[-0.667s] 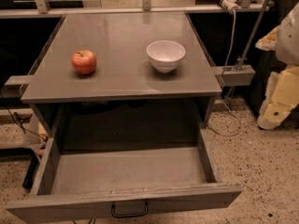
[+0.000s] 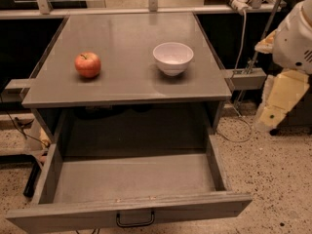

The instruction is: Place apple into top drawer

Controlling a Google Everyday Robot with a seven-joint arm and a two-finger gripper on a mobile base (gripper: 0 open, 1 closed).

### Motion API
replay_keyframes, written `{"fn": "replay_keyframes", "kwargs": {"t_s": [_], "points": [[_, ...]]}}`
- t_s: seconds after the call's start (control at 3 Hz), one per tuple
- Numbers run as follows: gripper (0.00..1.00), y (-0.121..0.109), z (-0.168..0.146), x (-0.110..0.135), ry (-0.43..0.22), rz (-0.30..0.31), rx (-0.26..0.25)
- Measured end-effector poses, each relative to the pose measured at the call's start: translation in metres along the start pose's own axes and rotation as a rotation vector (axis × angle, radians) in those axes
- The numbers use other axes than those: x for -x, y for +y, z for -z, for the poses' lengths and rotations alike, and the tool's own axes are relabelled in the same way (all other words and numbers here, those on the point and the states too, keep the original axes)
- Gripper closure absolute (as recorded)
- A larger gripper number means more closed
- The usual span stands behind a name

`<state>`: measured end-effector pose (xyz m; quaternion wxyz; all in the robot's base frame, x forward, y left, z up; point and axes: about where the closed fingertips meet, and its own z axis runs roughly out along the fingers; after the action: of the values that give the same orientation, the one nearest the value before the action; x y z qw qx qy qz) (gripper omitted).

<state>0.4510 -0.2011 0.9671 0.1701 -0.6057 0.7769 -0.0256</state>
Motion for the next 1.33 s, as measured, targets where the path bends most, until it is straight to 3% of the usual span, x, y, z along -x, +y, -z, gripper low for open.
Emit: {"fn": "replay_keyframes", "kwargs": {"t_s": [0.33,0.67,1.0,1.33], "points": [[0.0,0.005,-0.009,0.02,-0.069,0.097,0.107],[0.0,0.01,-0.009,0.019,-0.067,0.122,0.121],[0.0,0.007,-0.03,0.035,-0.118,0.008,0.102],[0.0,-0.027,-0.053,0.061,-0.237,-0.152,0.044]]}}
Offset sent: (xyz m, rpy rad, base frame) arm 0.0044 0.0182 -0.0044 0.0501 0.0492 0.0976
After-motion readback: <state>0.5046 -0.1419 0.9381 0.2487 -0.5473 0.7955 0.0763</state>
